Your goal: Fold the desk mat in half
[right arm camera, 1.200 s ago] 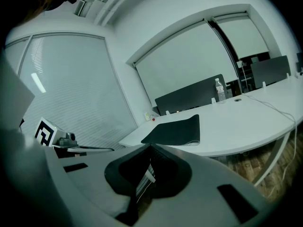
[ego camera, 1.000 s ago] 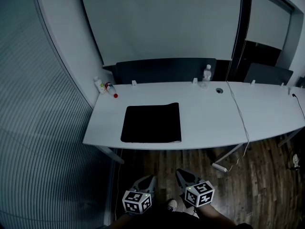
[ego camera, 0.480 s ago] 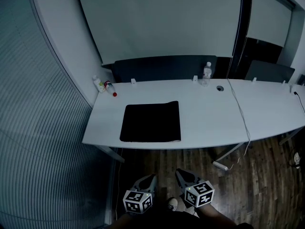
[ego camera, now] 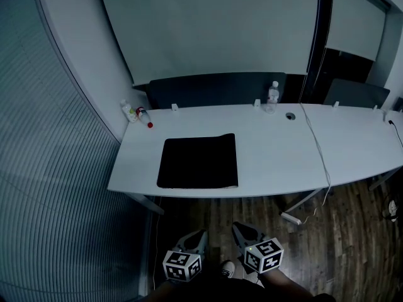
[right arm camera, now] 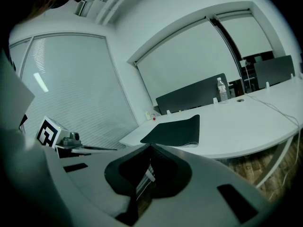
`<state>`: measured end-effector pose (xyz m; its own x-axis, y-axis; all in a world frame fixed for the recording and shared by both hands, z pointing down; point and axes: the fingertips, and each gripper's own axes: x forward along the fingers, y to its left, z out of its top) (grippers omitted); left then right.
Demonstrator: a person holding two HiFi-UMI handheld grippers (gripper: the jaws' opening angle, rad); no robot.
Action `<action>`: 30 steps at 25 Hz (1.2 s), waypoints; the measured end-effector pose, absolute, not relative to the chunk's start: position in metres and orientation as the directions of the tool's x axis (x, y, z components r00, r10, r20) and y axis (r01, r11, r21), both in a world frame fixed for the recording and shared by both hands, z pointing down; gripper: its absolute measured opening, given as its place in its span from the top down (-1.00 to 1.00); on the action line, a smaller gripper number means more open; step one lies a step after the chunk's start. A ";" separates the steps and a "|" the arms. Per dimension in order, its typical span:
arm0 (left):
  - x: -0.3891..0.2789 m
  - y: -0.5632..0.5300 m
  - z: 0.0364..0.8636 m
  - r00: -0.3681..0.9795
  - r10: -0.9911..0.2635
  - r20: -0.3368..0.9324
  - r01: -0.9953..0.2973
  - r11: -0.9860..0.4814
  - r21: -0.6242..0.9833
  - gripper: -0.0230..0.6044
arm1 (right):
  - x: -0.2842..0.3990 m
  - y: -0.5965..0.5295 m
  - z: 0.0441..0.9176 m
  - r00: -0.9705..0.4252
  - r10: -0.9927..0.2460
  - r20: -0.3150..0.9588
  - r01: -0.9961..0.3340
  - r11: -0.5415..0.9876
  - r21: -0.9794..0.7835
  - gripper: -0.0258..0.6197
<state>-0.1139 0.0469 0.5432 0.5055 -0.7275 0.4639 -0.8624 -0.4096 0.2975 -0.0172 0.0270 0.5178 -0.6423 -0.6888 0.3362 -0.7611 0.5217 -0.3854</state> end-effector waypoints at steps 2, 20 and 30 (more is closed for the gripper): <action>-0.113 0.046 0.543 0.508 -0.725 0.466 -0.861 -0.413 0.296 0.91 | -0.017 0.026 0.518 -0.644 -0.686 0.339 -0.760 0.523 -0.386 0.85; -0.112 0.048 0.542 0.515 -0.722 0.463 -0.857 -0.423 0.294 0.91 | -0.018 0.029 0.520 -0.641 -0.688 0.341 -0.763 0.523 -0.379 0.85; -0.117 0.054 0.541 0.515 -0.724 0.460 -0.857 -0.420 0.299 0.91 | -0.022 0.034 0.520 -0.639 -0.689 0.342 -0.765 0.523 -0.376 0.85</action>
